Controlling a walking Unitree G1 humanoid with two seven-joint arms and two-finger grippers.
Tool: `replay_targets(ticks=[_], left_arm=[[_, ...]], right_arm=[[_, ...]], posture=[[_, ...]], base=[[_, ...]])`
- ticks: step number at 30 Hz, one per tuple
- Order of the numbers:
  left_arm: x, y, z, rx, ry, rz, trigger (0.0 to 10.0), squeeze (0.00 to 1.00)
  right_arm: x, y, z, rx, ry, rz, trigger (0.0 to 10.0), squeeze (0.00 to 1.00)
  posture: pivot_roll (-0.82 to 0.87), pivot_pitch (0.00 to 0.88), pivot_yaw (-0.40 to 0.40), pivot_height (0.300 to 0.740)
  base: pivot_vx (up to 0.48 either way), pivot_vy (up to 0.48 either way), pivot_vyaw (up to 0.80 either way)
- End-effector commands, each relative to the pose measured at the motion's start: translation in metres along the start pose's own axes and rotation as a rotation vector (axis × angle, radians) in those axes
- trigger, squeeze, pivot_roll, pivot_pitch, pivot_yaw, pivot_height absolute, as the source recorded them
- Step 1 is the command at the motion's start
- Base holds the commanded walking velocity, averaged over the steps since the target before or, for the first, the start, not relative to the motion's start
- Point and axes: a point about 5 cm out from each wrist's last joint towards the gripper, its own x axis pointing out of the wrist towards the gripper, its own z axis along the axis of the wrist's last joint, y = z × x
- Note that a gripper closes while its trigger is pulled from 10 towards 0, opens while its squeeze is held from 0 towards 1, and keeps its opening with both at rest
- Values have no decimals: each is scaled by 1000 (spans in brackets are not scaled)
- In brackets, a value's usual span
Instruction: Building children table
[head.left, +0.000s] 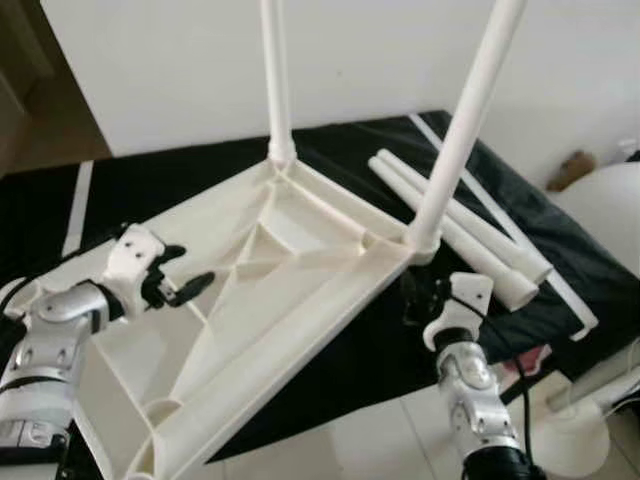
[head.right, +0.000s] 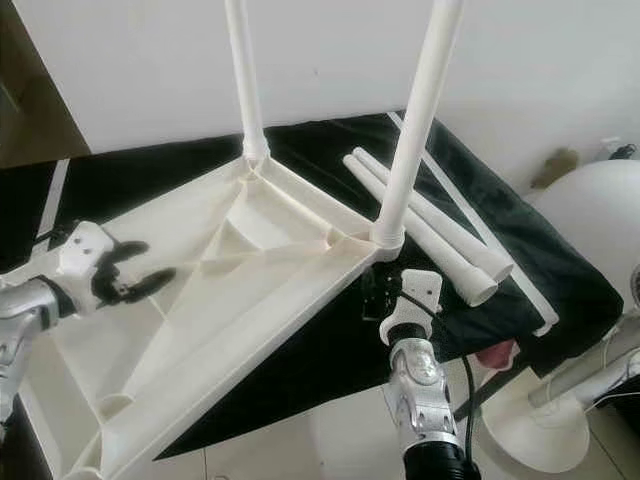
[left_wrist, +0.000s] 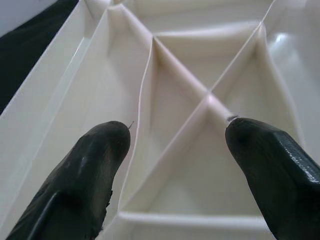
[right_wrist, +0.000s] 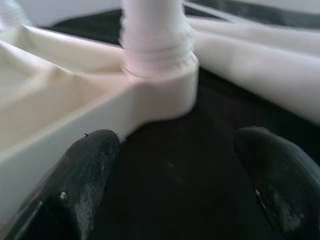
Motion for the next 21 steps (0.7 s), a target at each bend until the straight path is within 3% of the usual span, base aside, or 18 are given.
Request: replay_targets(ticks=[1,7,10,16,21], left_arm=[[-4,1,-5,11,19,35,10000,0],[-13,2,-7,-26,12,4,10000,0],[-25,-6,-16,-43,61,-90,10000,0],[-33,-19,-28,-66,128,-184,10000,0],[-36,-21,-31,-83,132,-176,10000,0]], right_arm=[[-3,-1,-6,-1,39,-24,10000,0],[-1,-3,-6,2,45,-40,10000,0],[1,-3,-5,15,57,-34,10000,0],[4,-6,-4,8,70,-40,10000,0],[10,-6,-2,19,74,-25,10000,0]], posture=[[-38,51,14,740],[-35,53,5,740],[-32,57,3,740],[-21,55,0,740],[-17,51,-5,740]], base=[[0,0,0],[0,0,0],[0,0,0],[0,0,0],[0,0,0]])
